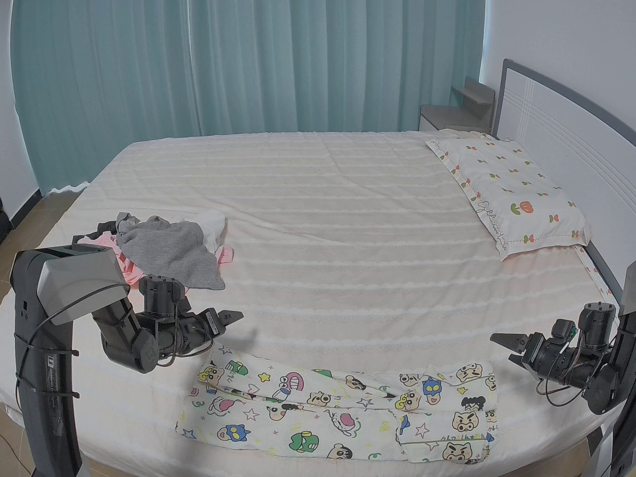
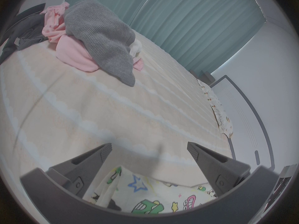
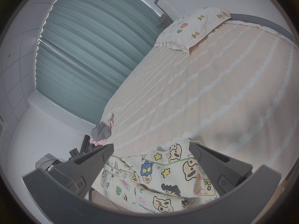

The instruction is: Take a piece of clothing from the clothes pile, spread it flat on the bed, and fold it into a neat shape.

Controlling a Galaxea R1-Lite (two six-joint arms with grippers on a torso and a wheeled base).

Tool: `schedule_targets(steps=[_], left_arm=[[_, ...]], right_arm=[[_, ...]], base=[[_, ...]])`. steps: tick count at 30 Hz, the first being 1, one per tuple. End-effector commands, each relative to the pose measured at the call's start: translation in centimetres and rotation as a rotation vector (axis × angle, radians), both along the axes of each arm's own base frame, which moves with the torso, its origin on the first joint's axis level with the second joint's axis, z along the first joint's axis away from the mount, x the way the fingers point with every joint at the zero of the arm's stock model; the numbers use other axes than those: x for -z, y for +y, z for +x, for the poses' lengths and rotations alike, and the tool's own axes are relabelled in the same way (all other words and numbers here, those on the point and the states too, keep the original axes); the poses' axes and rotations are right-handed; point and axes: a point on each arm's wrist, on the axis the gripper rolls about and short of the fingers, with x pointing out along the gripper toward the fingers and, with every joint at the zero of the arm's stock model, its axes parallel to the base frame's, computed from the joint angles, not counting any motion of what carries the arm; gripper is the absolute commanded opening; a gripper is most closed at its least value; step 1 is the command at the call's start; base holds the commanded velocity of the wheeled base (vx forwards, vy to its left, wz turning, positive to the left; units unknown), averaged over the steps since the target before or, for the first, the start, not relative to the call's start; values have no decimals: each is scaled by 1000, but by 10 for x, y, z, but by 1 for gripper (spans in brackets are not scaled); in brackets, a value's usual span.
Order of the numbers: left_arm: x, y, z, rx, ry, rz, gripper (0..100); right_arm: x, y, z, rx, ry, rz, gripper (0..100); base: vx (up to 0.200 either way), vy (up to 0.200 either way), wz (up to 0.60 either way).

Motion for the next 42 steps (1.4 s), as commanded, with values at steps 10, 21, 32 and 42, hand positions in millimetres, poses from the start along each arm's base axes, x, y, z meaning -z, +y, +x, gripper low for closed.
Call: schedule_targets(steps=[10,21,32,42], left_arm=[[-18,7,-48,178,20,10,100],[-18,3,-69,229,-30,-7,100],[-30,5,-52,156,-149,34,100],[-20,4,-69,191,-71,20,100]], right_arm=[[2,0,-4,1,20,2,100],[2,0,-4,1,20,2,100],[2,0,-4,0,22,2,100],[2,0,-4,0,22,2,100]], base=[[0,0,0],[0,0,0],[0,0,0],[0,0,0]])
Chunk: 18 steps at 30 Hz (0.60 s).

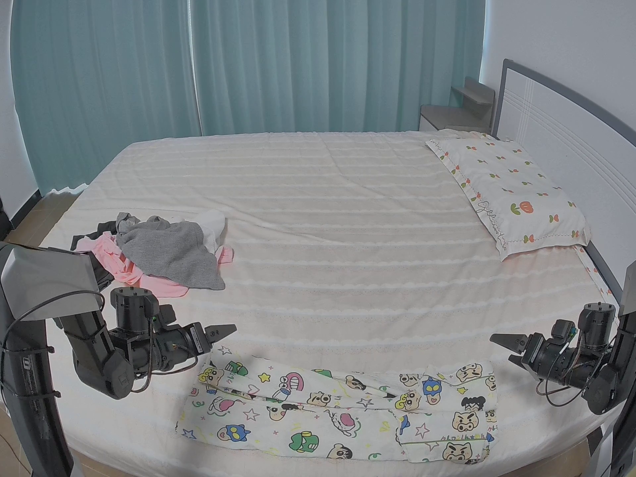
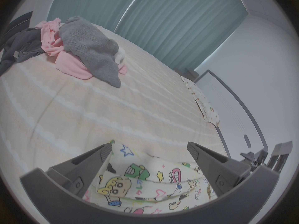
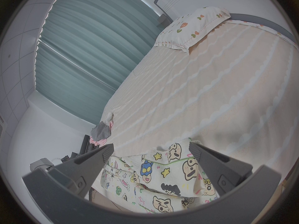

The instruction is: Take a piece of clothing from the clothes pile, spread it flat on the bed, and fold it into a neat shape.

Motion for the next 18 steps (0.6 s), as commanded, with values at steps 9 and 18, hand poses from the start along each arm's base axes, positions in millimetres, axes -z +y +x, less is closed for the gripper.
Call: schedule_targets(steps=[9,18], left_arm=[[16,-16,-20,154,72,17,100],[40,-46,9,148,28,89,100]], right_arm=[[2,0,-4,-1,20,2,100],[3,1,-4,-4,29,1,100]], base=[[0,0,0],[0,0,0]])
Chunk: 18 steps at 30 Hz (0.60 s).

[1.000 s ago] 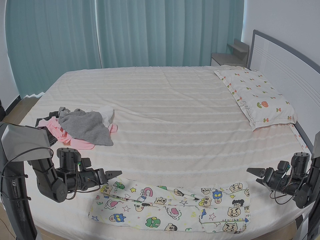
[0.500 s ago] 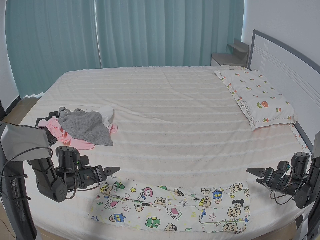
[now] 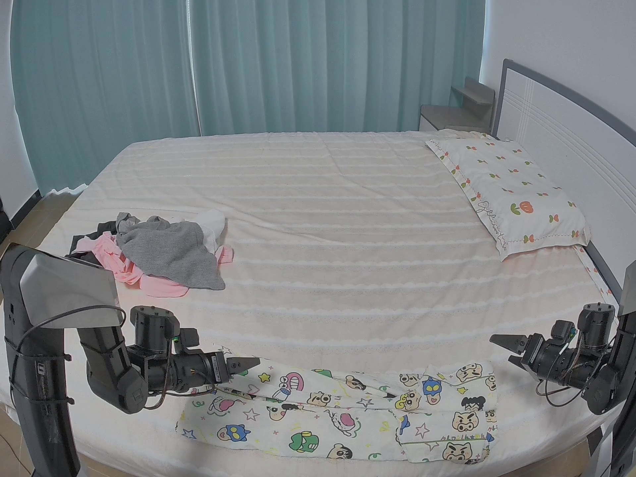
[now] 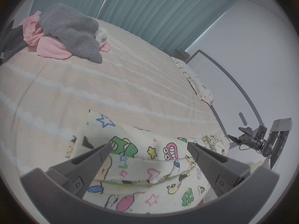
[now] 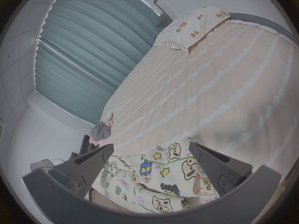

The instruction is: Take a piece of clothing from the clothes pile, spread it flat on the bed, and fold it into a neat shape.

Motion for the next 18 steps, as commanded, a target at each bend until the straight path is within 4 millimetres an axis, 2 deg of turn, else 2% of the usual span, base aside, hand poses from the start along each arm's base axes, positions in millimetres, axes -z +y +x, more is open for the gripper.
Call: schedule_targets(steps=[1,4,6,11,18], left_arm=[[16,-20,23,-31,-35,47,100],[18,-24,23,-28,-19,59,100],[21,-26,17,-12,48,84,100],[14,-23,9,23,121,104,100],[3,-19,4,43,97,121,100]], right_arm=[[2,1,-4,-5,22,2,100],[2,1,-4,-3,22,2,100],[2,1,-4,-4,23,0,100],[5,1,-4,-5,34,1,100],[5,1,-4,0,35,-2,100]], base=[[0,0,0],[0,0,0],[0,0,0],[0,0,0],[0,0,0]])
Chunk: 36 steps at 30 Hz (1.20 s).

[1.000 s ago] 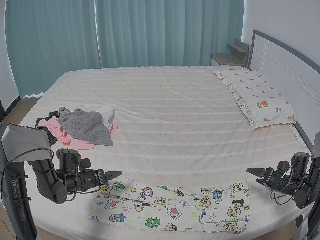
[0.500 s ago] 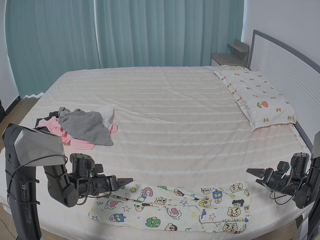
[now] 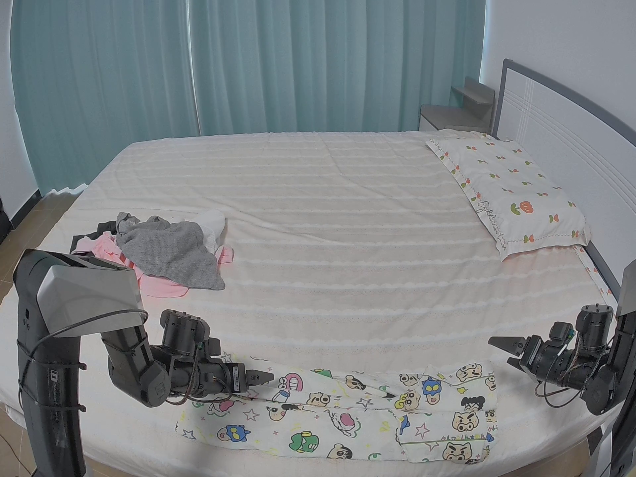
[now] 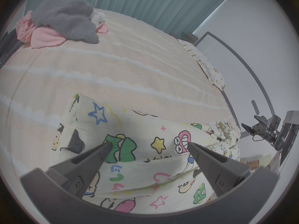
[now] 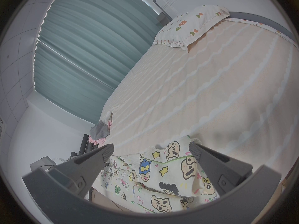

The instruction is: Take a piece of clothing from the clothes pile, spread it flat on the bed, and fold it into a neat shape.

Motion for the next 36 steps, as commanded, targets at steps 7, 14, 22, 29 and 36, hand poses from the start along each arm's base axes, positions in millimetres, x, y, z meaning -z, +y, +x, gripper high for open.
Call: schedule_targets(steps=[7,14,22,29,36], left_arm=[[-12,8,-22,50,-5,42,100],[-3,15,-34,106,57,113,100],[-2,23,-42,135,57,146,100],[-20,42,-36,59,-3,135,100],[-22,64,-33,-19,-6,136,100]], right_arm=[[2,0,-4,2,22,0,100],[2,0,-4,2,22,0,100],[2,0,-4,2,25,0,100],[2,0,-4,2,23,0,100],[2,0,-4,2,23,0,100]], base=[[0,0,0],[0,0,0],[0,0,0],[0,0,0],[0,0,0]])
